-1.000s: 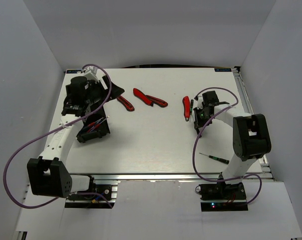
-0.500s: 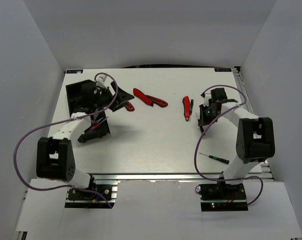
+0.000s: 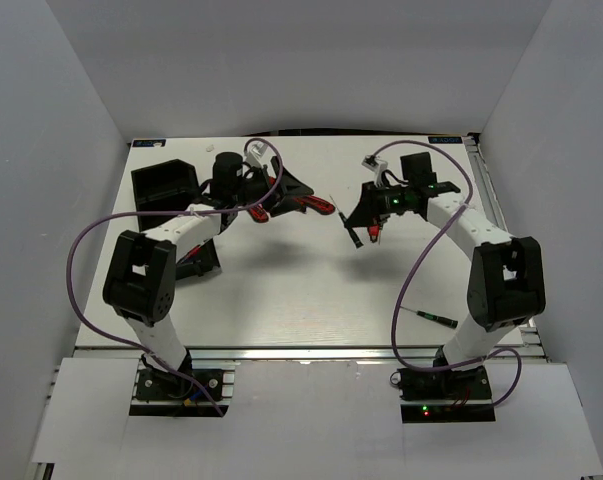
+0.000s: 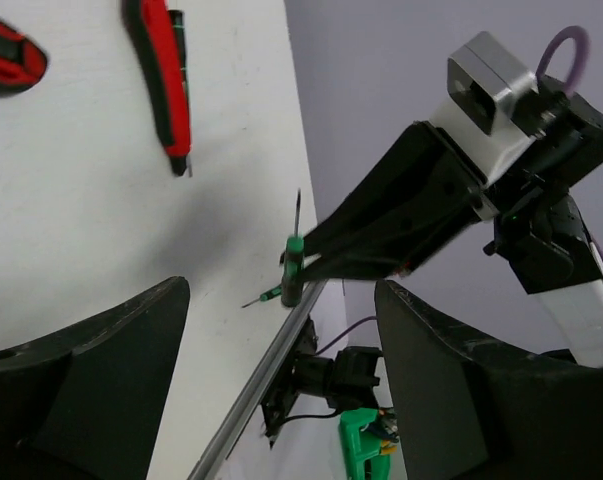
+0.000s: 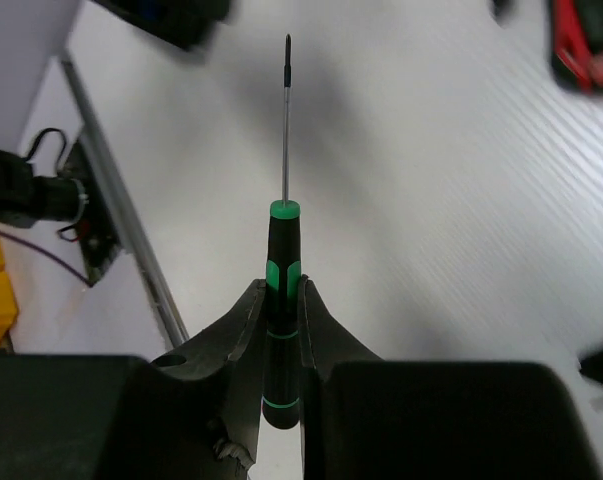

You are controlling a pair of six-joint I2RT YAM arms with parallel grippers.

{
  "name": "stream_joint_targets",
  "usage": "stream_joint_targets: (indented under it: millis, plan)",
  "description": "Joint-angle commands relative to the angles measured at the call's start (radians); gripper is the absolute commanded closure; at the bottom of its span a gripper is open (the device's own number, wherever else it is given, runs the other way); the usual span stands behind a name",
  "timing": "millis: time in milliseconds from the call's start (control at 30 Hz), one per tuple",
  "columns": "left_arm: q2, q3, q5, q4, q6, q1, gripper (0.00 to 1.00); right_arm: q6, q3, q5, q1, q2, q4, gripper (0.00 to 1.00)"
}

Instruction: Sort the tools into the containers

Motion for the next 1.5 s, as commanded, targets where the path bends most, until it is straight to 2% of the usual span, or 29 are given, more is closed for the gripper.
stream_joint_targets:
  millis: [0,300,433,567,667,733,767,800,867,900,933,967,1133,1167,1267,1333,1367,1467]
  plan:
    - [0.026,0.081,0.029,0.036,-0.025,-0.029,0.15,0.077,0.082,-0.158,0.055,0.030,0.130,1.00]
    - [0.061,0.125,0.039,0.036,-0.029,-0.049,0.28,0.215,0.128,-0.178,0.115,0.079,0.277,1.00]
    - [0.079,0.136,0.059,0.038,-0.029,-0.049,0.45,0.238,0.129,-0.175,0.121,0.084,0.303,1.00]
    - [0.106,0.156,0.089,0.041,-0.040,-0.049,0.69,0.241,0.128,-0.165,0.124,0.084,0.318,1.00]
    - [0.115,0.170,0.108,0.041,-0.041,-0.049,0.81,0.238,0.128,-0.158,0.126,0.084,0.326,1.00]
    - [0.119,0.180,0.114,0.039,-0.034,-0.049,0.99,0.236,0.129,-0.158,0.124,0.085,0.328,1.00]
    - [0.121,0.180,0.117,0.041,-0.034,-0.047,1.00,0.232,0.129,-0.159,0.126,0.087,0.328,0.92]
    - [0.120,0.183,0.117,0.041,-0.029,-0.047,1.00,0.226,0.129,-0.164,0.126,0.087,0.323,0.70]
    - [0.115,0.185,0.112,0.033,-0.016,-0.043,1.00,0.195,0.134,-0.167,0.126,0.084,0.308,0.40]
    - [0.107,0.187,0.103,0.027,-0.008,-0.037,1.00,0.184,0.135,-0.165,0.124,0.082,0.299,0.21]
    - [0.103,0.183,0.100,0.012,0.007,-0.023,1.00,0.149,0.137,-0.165,0.126,0.076,0.285,0.15]
    - [0.095,0.180,0.097,0.001,0.024,-0.014,1.00,0.131,0.137,-0.167,0.124,0.072,0.277,0.11]
    - [0.012,0.141,0.069,-0.080,0.073,0.088,1.00,0.008,0.123,-0.213,0.110,0.041,0.208,0.11]
    - [-0.012,0.133,0.063,-0.097,0.093,0.139,1.00,-0.068,0.119,-0.230,0.100,0.036,0.190,0.11]
    - [-0.051,0.150,0.024,-0.226,0.158,0.258,1.00,-0.133,0.100,-0.239,0.077,0.012,0.135,0.10]
    - [-0.084,0.165,-0.059,-0.354,0.243,0.319,1.00,-0.164,0.085,-0.236,0.046,-0.007,0.122,0.11]
    - [-0.094,0.176,-0.093,-0.396,0.265,0.391,1.00,-0.167,0.076,-0.236,0.035,-0.014,0.118,0.11]
    - [-0.140,0.187,-0.222,-0.491,0.354,0.497,1.00,-0.176,0.040,-0.233,-0.009,-0.033,0.113,0.11]
